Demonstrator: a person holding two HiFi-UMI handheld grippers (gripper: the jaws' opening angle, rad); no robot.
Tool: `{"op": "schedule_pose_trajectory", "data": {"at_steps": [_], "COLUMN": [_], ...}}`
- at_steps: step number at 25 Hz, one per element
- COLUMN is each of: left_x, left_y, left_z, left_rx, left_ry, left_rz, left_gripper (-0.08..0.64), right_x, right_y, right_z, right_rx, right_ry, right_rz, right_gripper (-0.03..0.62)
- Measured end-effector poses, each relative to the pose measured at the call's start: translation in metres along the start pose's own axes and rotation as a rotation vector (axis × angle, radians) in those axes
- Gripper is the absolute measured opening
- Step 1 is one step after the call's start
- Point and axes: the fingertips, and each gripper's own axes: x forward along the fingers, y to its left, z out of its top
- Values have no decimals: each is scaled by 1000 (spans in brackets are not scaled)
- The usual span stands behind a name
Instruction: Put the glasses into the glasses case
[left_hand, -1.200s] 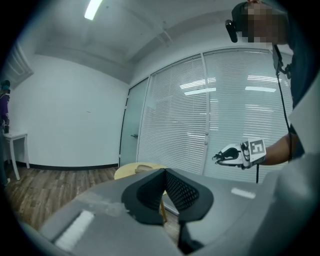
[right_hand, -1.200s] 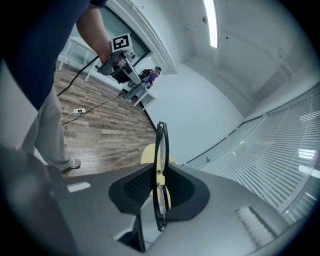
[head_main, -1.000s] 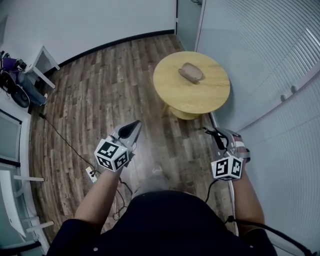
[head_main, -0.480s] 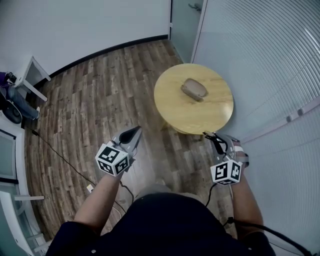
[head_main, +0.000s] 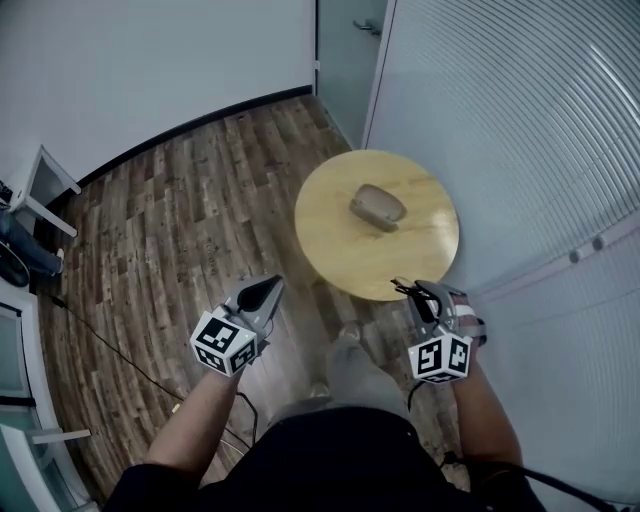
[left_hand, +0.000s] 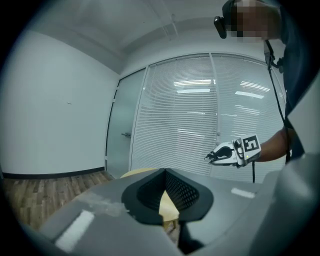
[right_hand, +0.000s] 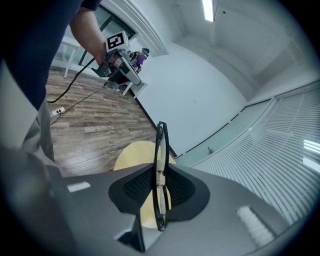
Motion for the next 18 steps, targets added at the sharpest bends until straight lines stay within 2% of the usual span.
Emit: {"op": "schedule_pose_trajectory", "data": {"at_steps": [5, 13, 18], "left_x": [20, 54, 106], "left_y": [21, 82, 125], "left_z": [-10, 36, 44], "left_rx": [-30, -16, 3], "left_ry": [11, 31, 79], "left_rz": [33, 94, 124], "left_gripper": [6, 6, 6], "right_x": [42, 118, 176], "right_y": [-8, -67, -103], "right_z": [-8, 7, -8], "right_rx": [-22, -9, 50], "right_ry": [-30, -100, -109], "right_rz": [17, 31, 19], "right_gripper": [75, 75, 75]}}
